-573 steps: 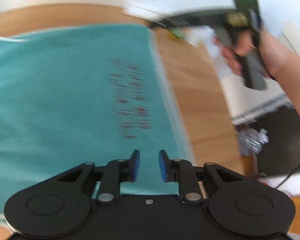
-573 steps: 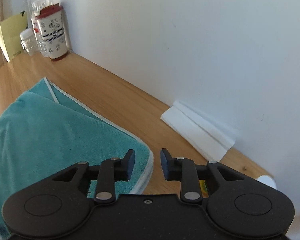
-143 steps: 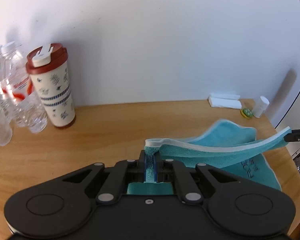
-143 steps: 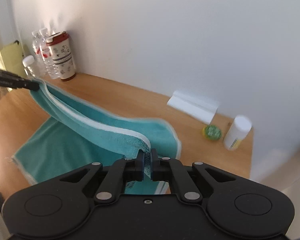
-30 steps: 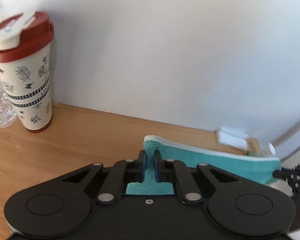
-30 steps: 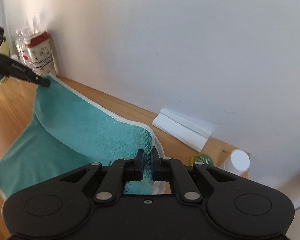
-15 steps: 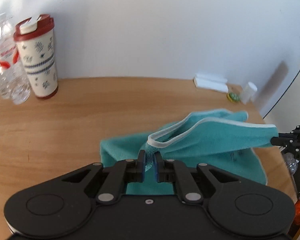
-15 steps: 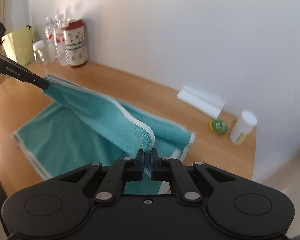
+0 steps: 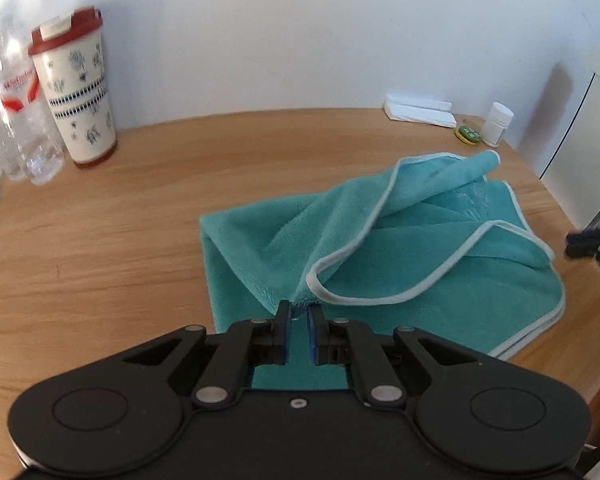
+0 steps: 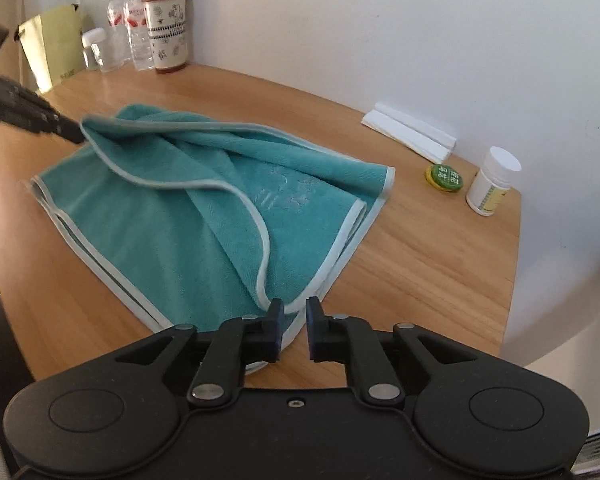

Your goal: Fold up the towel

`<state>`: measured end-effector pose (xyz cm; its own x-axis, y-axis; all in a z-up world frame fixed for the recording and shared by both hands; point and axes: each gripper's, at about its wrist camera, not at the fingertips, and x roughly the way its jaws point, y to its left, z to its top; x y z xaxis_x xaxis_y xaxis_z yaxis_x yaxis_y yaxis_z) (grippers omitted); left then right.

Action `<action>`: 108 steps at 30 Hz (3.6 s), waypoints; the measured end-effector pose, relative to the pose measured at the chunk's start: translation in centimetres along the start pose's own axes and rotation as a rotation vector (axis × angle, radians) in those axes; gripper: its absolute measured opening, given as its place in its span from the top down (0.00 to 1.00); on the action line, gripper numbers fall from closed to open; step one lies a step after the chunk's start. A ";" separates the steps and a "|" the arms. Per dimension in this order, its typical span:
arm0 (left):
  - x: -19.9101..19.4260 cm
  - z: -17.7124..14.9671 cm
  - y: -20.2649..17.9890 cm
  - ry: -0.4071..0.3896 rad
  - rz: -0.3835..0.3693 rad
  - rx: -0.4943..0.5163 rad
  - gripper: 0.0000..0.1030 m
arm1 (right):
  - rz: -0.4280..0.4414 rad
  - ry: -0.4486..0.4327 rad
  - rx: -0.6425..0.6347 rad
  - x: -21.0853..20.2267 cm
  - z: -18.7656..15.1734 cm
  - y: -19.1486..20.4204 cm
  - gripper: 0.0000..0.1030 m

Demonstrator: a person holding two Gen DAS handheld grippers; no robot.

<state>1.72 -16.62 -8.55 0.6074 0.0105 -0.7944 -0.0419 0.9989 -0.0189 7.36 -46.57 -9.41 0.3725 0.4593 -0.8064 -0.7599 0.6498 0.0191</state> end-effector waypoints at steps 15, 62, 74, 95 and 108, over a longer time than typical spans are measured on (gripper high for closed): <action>0.4 1.1 0.3 -0.011 0.003 0.074 0.92 | 0.123 0.209 -0.239 6.2 2.8 3.7 0.94; 1.0 0.3 -3.7 0.003 0.129 0.373 0.97 | 0.080 0.162 -0.371 1.5 0.4 8.0 0.98; -1.1 -2.7 -2.0 0.069 0.108 0.471 0.97 | 0.051 0.226 -0.579 2.5 -1.9 10.4 0.97; 0.9 -1.8 3.8 0.270 -0.129 0.110 0.31 | -0.030 0.166 -0.163 6.9 12.9 -1.3 0.67; 0.9 1.3 6.4 0.347 -0.144 -0.160 0.01 | 0.193 0.425 -0.456 17.5 17.4 -1.8 0.58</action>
<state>3.01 -10.20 -8.60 0.3138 -0.1720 -0.9338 -0.1153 0.9693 -0.2173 24.55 -29.13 -13.26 0.0347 0.2021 -0.9787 -0.9768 0.2141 0.0095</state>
